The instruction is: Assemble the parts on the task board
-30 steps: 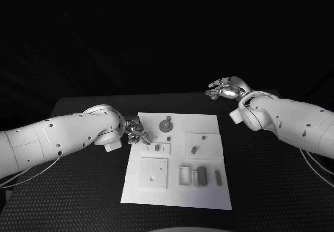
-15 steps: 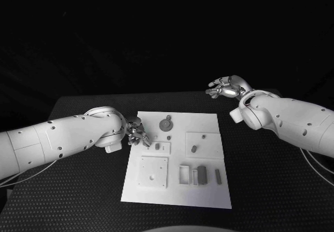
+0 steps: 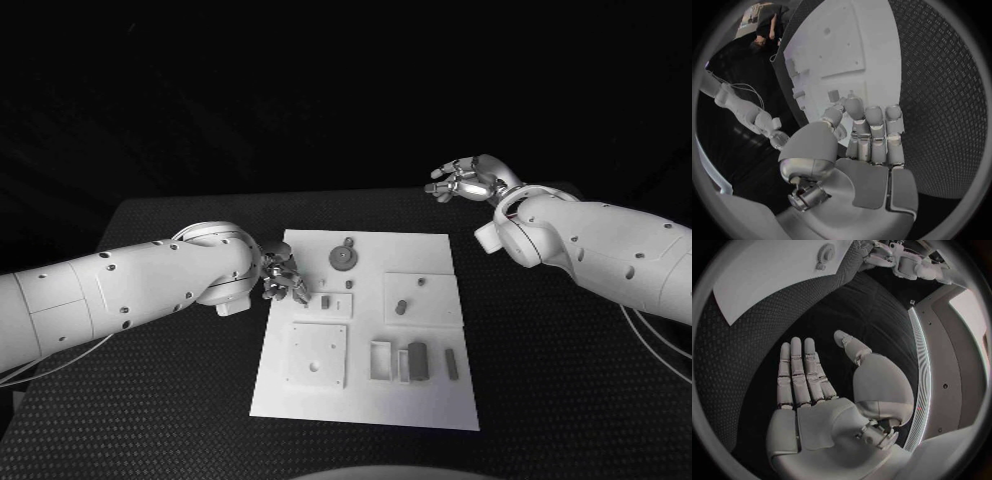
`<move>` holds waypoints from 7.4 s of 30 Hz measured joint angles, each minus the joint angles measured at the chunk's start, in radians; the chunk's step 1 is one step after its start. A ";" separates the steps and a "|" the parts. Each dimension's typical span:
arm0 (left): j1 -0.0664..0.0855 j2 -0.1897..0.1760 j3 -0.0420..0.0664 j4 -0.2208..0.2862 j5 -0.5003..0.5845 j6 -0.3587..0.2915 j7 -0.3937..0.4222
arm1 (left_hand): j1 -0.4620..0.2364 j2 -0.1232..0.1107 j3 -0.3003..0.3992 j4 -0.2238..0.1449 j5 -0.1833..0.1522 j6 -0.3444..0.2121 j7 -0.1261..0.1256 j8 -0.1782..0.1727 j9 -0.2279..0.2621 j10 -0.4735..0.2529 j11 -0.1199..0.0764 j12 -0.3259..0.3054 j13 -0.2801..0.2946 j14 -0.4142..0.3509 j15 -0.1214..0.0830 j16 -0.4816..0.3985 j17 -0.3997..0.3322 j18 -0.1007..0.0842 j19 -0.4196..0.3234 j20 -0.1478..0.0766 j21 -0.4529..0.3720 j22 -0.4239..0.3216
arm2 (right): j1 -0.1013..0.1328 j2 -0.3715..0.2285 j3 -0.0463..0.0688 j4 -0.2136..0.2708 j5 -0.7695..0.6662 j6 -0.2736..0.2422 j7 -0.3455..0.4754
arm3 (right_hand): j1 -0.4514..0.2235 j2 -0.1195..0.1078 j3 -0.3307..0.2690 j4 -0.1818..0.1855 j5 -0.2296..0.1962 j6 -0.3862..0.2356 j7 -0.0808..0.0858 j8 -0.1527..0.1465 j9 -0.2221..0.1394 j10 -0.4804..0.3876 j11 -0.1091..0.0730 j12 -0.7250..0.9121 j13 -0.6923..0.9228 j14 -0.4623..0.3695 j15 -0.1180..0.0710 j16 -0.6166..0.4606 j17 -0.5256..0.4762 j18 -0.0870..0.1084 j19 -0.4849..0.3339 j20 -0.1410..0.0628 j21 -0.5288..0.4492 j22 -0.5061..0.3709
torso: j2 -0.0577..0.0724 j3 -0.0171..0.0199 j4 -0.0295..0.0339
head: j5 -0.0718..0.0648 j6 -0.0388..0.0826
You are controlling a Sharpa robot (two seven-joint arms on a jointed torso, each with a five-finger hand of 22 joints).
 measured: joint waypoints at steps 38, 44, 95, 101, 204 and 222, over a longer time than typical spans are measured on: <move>-0.005 0.006 -0.006 -0.001 -0.008 0.017 0.001 | 0.004 -0.004 -0.003 -0.003 0.002 0.002 0.002 0.000 0.000 0.003 0.003 0.000 0.000 0.004 0.000 0.000 0.000 0.000 0.000 0.000 0.000 0.001 | 0.000 0.000 0.000 0.001 0.000 0.000 0.001 | 0.000 0.000 0.000 0.000 0.000 0.000 0.000 0.000 -0.001 0.000 0.000 0.000 -0.003 0.000 0.000 0.000 0.002 0.000 0.000 0.000 -0.004 0.004 | 0.000 0.0006 -0.0002 | -0.003 -0.003; -0.002 0.006 -0.014 -0.001 -0.008 0.013 0.001 | 0.004 -0.004 -0.003 -0.003 0.002 0.002 0.001 -0.004 0.000 0.003 0.003 0.000 0.000 0.004 0.000 0.000 0.000 0.000 0.003 -0.004 0.000 0.000 | 0.000 -0.001 0.000 0.003 0.001 0.000 0.001 | 0.000 0.000 0.000 0.000 0.000 0.000 0.000 0.000 -0.002 0.000 0.000 0.004 -0.003 0.000 0.000 0.000 0.001 0.000 0.000 0.000 -0.004 0.004 | 0.000 0.0006 -0.0003 | -0.004 -0.002; -0.008 0.028 -0.028 -0.014 -0.033 -0.005 -0.001 | -0.170 -0.106 -0.008 0.061 -0.076 0.086 -0.023 -0.033 0.170 0.023 -0.008 0.009 -0.005 0.022 -0.004 0.004 -0.001 0.000 0.023 -0.009 0.000 0.000 | 0.000 -0.002 0.000 0.005 0.001 0.000 0.001 | 0.000 0.000 0.000 0.000 0.000 -0.001 0.001 0.004 -0.003 0.000 0.000 0.004 -0.005 0.000 0.000 0.000 0.003 0.000 0.004 -0.004 -0.008 0.007 | 0.000 0.0003 0.0002 | -0.011 -0.004; -0.008 0.028 -0.028 -0.015 -0.037 -0.004 -0.001 | -0.198 -0.134 -0.003 0.072 -0.077 0.085 -0.024 -0.039 0.169 0.022 -0.009 0.009 -0.005 0.022 -0.004 0.004 -0.002 0.000 0.023 -0.009 0.000 0.000 | 0.000 -0.002 0.000 0.005 0.001 0.000 0.001 | 0.000 0.000 0.000 0.000 0.000 -0.001 0.001 0.004 -0.003 0.000 0.000 0.004 -0.006 0.000 0.000 0.000 0.003 0.000 0.004 -0.004 -0.008 0.007 | 0.000 0.0003 0.0001 | -0.011 -0.003; -0.066 0.200 -0.025 -0.203 -0.508 -0.325 0.591 | 0.202 -0.219 0.194 0.014 -0.071 -0.133 0.104 -0.181 -0.057 -0.182 0.171 -0.705 -0.389 -0.039 0.121 -0.073 -0.058 -0.003 -0.011 0.003 -0.095 0.000 | -0.001 0.009 0.000 -0.004 0.003 0.001 0.005 | 0.000 0.000 0.000 0.000 0.004 -0.001 0.001 0.004 -0.005 0.000 0.000 0.008 -0.010 0.000 0.000 -0.004 0.006 0.000 0.007 0.000 -0.015 0.015 | 0.001 0.0000 -0.0012 | -0.032 0.019; -0.075 0.215 -0.020 -0.232 -0.508 -0.320 0.596 | 0.186 -0.192 0.198 0.018 -0.071 -0.131 0.103 -0.177 -0.063 -0.166 0.169 -0.711 -0.388 -0.030 0.119 -0.050 -0.054 -0.002 -0.011 0.004 -0.078 0.000 | -0.001 0.008 0.000 0.003 0.003 0.001 0.005 | 0.000 0.000 0.000 0.000 0.004 -0.003 0.003 0.004 -0.006 0.000 0.000 0.008 -0.010 0.000 0.000 -0.004 0.006 0.000 0.007 0.000 -0.015 0.016 | 0.001 0.0007 -0.0019 | -0.036 0.015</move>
